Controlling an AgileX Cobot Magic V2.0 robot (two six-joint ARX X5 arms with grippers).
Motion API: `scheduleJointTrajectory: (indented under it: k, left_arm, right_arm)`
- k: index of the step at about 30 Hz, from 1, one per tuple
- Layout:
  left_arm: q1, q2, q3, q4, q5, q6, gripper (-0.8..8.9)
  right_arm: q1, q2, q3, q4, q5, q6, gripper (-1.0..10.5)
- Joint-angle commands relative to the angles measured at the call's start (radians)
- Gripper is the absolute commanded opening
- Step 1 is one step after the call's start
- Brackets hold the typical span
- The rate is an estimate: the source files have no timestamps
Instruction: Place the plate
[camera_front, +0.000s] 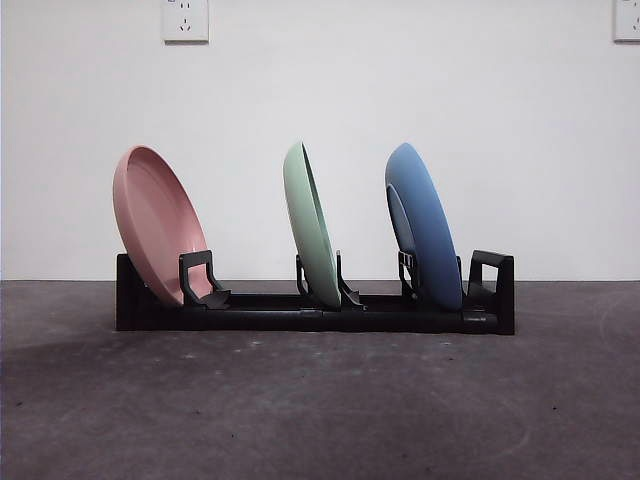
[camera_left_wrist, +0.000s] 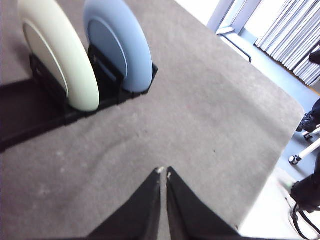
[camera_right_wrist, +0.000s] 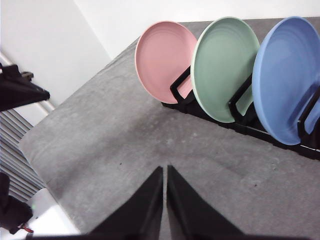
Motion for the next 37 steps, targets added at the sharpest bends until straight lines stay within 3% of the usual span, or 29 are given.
scheduleJointTrajectory:
  k: [1, 3, 8, 11, 23, 29, 37]
  left_arm:
    - [-0.005, 0.011, 0.021, 0.033, 0.007, 0.021, 0.38]
    - [-0.005, 0.013, 0.021, 0.043, 0.007, 0.021, 0.95]
    - [-0.005, 0.015, 0.021, 0.073, 0.007, 0.019, 4.44]
    - [-0.005, 0.015, 0.021, 0.089, 0.007, 0.019, 5.69]
    - [-0.005, 0.015, 0.021, 0.1, 0.007, -0.055, 5.72]
    - [-0.005, 0.015, 0.032, 0.086, 0.008, -0.065, 5.73]
    - [-0.005, 0.0, 0.075, 0.064, 0.008, -0.063, 5.64]
  right_arm:
    - [0.007, 0.0, 0.016, 0.008, 0.031, -0.021, 0.2]
    - [0.012, 0.0, 0.016, 0.006, 0.043, -0.021, 0.9]
    - [0.022, 0.0, 0.016, 0.006, 0.072, -0.019, 4.4]
    - [0.026, -0.002, 0.016, 0.004, 0.089, -0.018, 5.0]
    - [0.031, 0.056, 0.019, 0.007, 0.054, 0.076, 5.0]
    - [0.094, 0.214, 0.058, 0.008, 0.057, 0.08, 5.0]
    - [0.159, 0.537, 0.245, 0.03, 0.126, 0.078, 5.0]
